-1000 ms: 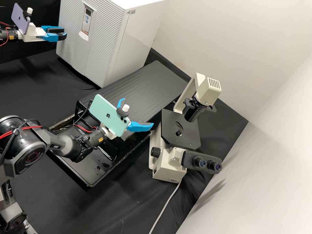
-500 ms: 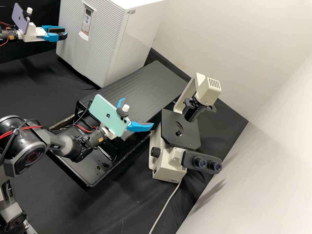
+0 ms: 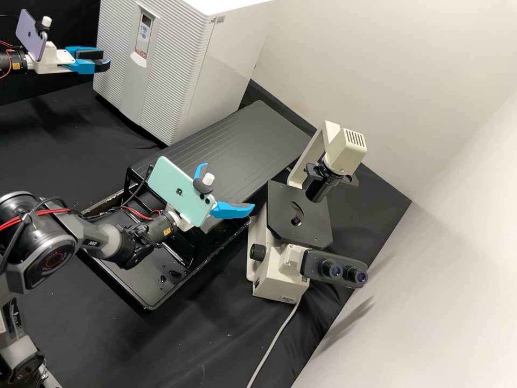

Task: Open the incubator door

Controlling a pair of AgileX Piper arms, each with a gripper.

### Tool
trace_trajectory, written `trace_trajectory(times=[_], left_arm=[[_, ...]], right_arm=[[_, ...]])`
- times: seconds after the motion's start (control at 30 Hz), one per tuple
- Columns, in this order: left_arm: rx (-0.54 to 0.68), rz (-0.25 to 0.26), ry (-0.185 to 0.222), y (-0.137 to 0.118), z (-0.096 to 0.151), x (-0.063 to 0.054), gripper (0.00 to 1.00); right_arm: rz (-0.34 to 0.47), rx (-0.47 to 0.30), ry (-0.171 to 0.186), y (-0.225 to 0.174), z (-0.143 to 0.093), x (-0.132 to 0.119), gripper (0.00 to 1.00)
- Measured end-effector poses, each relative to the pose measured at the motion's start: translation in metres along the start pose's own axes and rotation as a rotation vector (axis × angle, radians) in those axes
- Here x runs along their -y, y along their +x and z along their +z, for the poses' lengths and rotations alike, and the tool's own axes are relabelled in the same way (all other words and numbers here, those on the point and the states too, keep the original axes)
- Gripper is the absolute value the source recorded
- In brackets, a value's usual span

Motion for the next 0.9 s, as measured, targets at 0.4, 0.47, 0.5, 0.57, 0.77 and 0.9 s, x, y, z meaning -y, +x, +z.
trace_trajectory(times=[0.4, 0.47, 0.5, 0.57, 0.77, 0.9], left_arm=[[-0.100, 0.018, -0.042, -0.009, -0.021, -0.004, 1.00], [-0.110, 0.015, -0.043, -0.010, -0.023, -0.004, 1.00], [-0.112, 0.011, -0.043, -0.010, -0.023, -0.003, 1.00], [-0.120, 0.004, -0.043, -0.010, -0.024, -0.003, 1.00], [-0.129, 0.018, -0.023, -0.002, -0.027, -0.014, 1.00], [-0.113, 0.034, -0.009, 0.007, -0.025, -0.020, 1.00]], right_arm=[[0.000, 0.000, 0.000, 0.000, 0.000, 0.000, 1.00], [0.000, 0.000, 0.000, 0.000, 0.000, 0.000, 1.00], [0.000, 0.000, 0.000, 0.000, 0.000, 0.000, 1.00], [0.000, 0.000, 0.000, 0.000, 0.000, 0.000, 1.00], [0.000, 0.000, 0.000, 0.000, 0.000, 0.000, 1.00], [0.000, 0.000, 0.000, 0.000, 0.000, 0.000, 1.00]])
